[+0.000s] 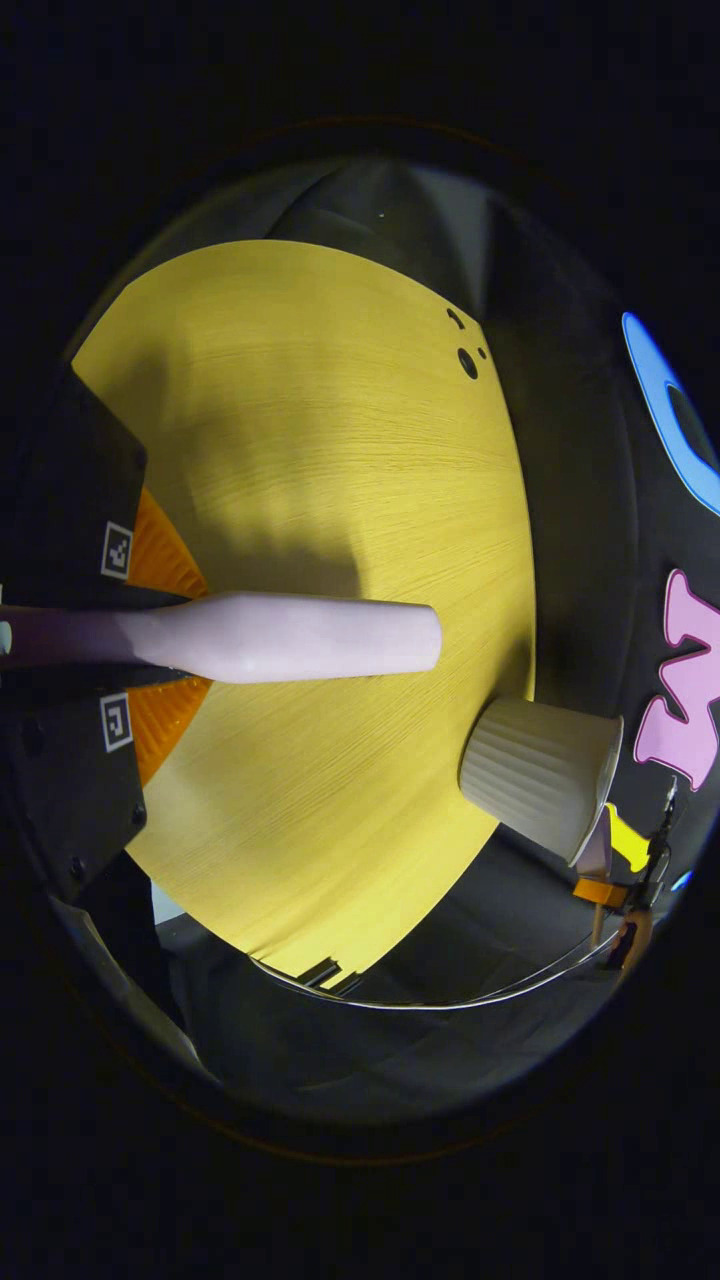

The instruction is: Pick up the small broom and dustpan from the desktop, sweep the trash into the dustpan with the broom, and then empty the trash into the garbage bin.

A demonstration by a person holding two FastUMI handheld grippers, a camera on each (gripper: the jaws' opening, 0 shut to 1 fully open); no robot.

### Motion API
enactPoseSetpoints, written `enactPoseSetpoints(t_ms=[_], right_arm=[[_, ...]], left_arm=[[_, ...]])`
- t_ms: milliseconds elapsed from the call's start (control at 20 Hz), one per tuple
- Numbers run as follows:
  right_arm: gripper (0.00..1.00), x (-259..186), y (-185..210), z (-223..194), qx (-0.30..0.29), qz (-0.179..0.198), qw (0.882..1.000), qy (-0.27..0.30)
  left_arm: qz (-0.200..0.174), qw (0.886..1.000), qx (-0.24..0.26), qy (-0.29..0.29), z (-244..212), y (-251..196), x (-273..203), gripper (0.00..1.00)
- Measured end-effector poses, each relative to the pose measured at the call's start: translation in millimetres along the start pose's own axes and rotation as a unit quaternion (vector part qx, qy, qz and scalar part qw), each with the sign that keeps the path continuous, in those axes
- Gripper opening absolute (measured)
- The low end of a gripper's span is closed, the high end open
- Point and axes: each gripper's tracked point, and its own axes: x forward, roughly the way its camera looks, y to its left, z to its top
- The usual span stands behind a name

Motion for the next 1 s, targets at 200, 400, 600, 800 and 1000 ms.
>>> enactPoseSetpoints(t_ms=[200, 400, 600, 800, 1000], right_arm=[[0.36, -2, -2, 3, -0.006, -0.01, 1.0, -0.004], [0.36, -4, -5, 6, 0.006, -0.012, 1.0, -0.025], [0.36, -9, -13, -6, 0.059, 0.001, 0.995, -0.086], [0.36, -27, -8, -29, 0.085, 0.023, 0.984, -0.158], [0.36, -50, 19, -53, 0.072, 0.062, 0.969, -0.227]], left_arm=[[0.003, 1.0, -0.005, 0.0, 1, -4, -3, 0.27], [0.007, 1.0, -0.01, -0.002, 3, -7, 1, 0.27], [0.027, 0.999, -0.036, -0.009, 7, -6, 1, 0.27], [0.046, 0.998, -0.046, -0.015, 18, -3, -1, 0.27], [0.07, 0.995, -0.063, -0.018, 28, -1, 1, 0.27]])
